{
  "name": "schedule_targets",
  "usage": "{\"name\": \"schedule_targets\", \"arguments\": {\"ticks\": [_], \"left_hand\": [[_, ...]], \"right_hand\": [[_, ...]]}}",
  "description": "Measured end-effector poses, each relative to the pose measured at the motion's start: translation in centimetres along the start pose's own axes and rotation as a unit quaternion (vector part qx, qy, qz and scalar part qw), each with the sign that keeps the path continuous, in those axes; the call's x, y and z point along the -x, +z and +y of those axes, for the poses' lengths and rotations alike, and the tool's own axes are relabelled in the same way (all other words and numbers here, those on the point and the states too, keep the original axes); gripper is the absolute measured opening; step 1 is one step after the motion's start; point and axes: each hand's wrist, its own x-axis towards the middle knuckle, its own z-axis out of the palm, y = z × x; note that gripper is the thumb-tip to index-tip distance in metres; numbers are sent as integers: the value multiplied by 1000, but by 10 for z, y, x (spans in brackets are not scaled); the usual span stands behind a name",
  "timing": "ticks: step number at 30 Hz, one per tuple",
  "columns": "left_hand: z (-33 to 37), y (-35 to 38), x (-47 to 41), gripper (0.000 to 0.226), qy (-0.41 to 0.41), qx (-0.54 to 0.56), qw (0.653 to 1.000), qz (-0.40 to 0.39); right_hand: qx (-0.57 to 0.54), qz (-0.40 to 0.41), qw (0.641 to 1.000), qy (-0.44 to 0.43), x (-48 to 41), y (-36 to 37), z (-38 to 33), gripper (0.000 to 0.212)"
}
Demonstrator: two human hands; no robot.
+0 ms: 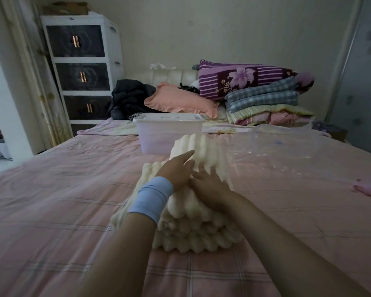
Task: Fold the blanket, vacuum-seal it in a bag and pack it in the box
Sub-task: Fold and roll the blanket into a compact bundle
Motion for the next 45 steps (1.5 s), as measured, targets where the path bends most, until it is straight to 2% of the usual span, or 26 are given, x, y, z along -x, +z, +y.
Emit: {"name": "schedule_targets", "arguments": {"ticks": [2,4,6,7,9,10,13,16,18,19,21,22,23,25,27,29,30,31,32,34,35,38,41,45], "left_hand": [[-5,14,5,46,22,4,999,-40],[-15,21,5,50,30,-21,998,-55],[-23,16,2,54,1,0,998,-64],[-26,12,1,55,-7,6,998,-69],[-33,2,3,54,-12,6,996,-87],[-38,-3,4,53,-12,5,995,-97],[-56,-25,11,50,-49,-27,994,-89],[-67,-51,14,44,-55,-73,996,20],[-64,-60,15,44,-26,-16,994,102],[-60,-60,14,43,-18,31,993,114],[-59,-50,15,42,-35,73,994,78],[-62,-43,17,45,-49,68,995,48],[-68,-38,18,50,-61,68,995,30],[-76,-40,20,59,-82,93,992,18],[-80,-47,23,63,-93,111,989,13],[-84,-51,26,62,-105,120,987,9],[-85,-52,27,61,-111,122,986,9],[-84,-51,29,60,-112,121,986,10],[-82,-50,31,59,-113,124,986,15],[-80,-47,31,59,-111,132,985,23],[-77,-45,29,59,-109,139,984,23],[-61,-35,21,58,-97,145,985,9],[-32,-14,9,58,-68,154,986,-7],[10,26,-10,56,-28,212,976,-30]], "right_hand": [[-51,-40,998,-8,-3,-1,-5,58],[-192,-67,978,-54,4,-16,7,56],[-342,-25,938,-54,13,-34,21,62],[-369,9,928,-53,17,-38,25,66],[-275,67,958,-43,17,-31,28,66],[-225,64,972,-34,13,-23,27,63],[-186,28,981,-40,-3,-3,1,60],[-128,16,990,-53,-25,7,-36,61],[-74,4,996,-58,-39,14,-57,63],[-64,-6,996,-61,-45,17,-65,66],[-102,-15,992,-73,-50,20,-77,65],[-157,-16,984,-79,-48,19,-77,58],[-231,-15,969,-85,-46,18,-73,53],[-359,0,930,-76,-37,8,-58,56],[-375,84,921,-57,-32,-2,-41,60],[-310,161,937,-20,-26,-1,-27,68],[-310,154,938,-5,-24,5,-22,79],[-359,115,926,12,-22,13,-18,89],[-442,66,894,27,-21,21,-15,90],[-569,-9,822,18,-19,31,-12,73],[-589,-18,808,2,-18,31,-10,66],[-603,-23,796,-40,-4,18,-4,45],[-616,12,787,-23,14,-3,20,38],[-520,164,836,53,42,-48,62,38]]}}
